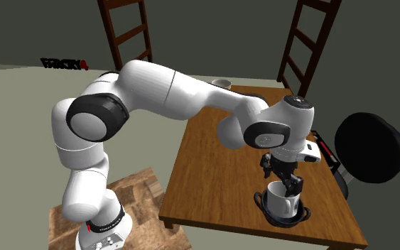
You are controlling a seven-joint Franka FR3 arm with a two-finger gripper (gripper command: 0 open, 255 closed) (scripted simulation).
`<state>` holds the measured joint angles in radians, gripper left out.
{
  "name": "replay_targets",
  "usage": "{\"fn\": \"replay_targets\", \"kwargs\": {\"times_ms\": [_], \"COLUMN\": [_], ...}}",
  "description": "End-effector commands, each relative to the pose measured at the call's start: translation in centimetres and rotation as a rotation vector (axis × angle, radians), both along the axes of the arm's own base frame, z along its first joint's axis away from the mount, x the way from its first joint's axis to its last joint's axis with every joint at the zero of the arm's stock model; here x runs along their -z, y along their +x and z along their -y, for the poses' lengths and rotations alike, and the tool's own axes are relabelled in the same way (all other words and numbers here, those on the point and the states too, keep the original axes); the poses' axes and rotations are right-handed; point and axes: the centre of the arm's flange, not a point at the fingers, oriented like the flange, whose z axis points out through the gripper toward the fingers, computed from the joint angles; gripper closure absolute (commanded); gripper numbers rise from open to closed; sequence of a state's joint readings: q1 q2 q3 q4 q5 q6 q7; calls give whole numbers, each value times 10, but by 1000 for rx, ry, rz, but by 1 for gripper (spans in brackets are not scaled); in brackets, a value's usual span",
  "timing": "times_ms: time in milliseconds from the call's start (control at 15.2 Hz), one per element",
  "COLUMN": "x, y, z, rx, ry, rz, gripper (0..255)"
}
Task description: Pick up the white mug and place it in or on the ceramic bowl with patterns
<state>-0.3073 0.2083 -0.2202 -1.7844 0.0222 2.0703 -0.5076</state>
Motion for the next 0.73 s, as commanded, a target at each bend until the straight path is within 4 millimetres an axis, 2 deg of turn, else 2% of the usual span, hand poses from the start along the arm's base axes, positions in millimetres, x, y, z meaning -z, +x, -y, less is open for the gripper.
{"fn": "replay_targets", "kwargs": {"times_ms": [0,132,660], "x": [-21,-44,-44], "y": [-1,-2,-2], "z": [-1,-3,-3], "rx": [0,0,0], "ry": [0,0,0], "rz": [0,0,0], "gripper": [0,0,0]}}
